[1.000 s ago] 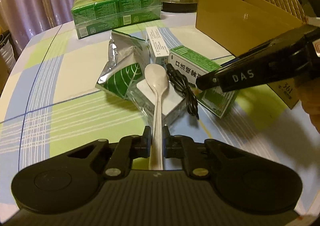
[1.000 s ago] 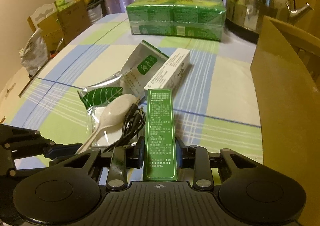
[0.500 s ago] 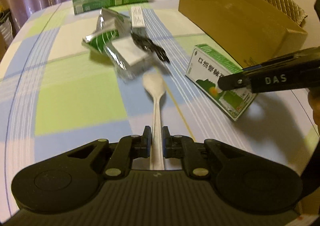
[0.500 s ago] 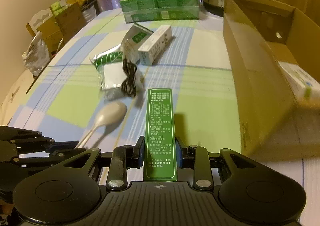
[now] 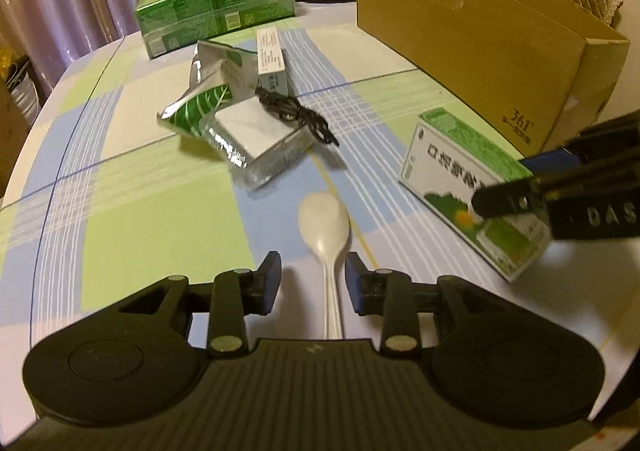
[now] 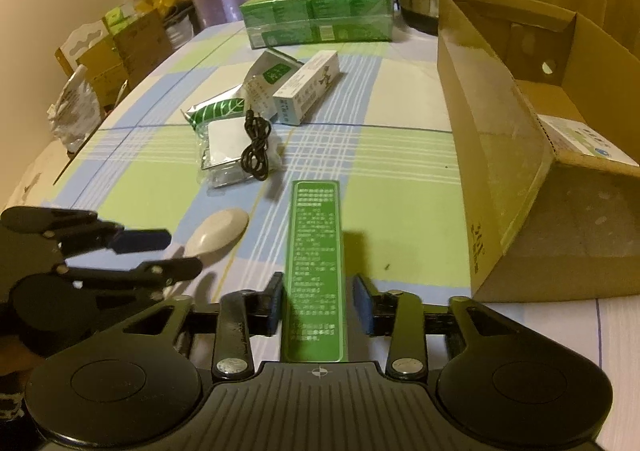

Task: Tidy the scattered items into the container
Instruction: 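Carry the spoon and green box with both tools over the cardboard box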

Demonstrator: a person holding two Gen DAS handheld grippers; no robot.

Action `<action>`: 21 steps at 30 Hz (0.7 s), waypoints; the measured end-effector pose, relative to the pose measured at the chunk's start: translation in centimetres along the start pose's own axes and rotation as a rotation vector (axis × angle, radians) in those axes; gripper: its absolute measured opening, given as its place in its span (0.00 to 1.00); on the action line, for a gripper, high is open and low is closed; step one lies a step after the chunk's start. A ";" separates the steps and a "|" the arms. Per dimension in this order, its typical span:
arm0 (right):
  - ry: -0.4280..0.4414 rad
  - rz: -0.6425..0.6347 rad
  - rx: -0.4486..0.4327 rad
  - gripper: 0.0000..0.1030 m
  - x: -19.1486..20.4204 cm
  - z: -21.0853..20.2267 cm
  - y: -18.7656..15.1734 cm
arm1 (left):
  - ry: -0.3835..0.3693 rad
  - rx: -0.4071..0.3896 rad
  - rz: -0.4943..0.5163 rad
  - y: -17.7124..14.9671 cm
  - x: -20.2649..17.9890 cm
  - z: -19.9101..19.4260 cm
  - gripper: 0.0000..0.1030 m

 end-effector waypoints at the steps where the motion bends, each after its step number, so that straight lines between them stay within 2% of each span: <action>1: 0.000 -0.003 0.001 0.45 -0.1 0.1 0.0 | -0.001 -0.001 0.003 0.2 -0.1 0.3 0.29; 5: 0.006 -0.004 0.006 0.50 -0.3 0.6 -0.1 | -0.004 0.001 0.015 0.8 -0.3 1.5 0.29; 9: 0.012 -0.004 0.013 0.50 -0.4 1.1 -0.2 | -0.009 0.004 0.026 1.0 -0.4 2.3 0.29; 21: 0.020 -0.004 0.008 0.50 -0.2 1.4 -0.1 | -0.056 0.021 -0.023 1.6 -0.1 2.7 0.26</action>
Point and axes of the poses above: each gripper's, at about its wrist camera, not at the fingertips, and z roughly the way its jaws point, x to its left, y to its top, the point moved 5 cm from there along z, roughly the way its jaws point, and after that the axes turned 14 degrees about -z, right-handed, at the moved point
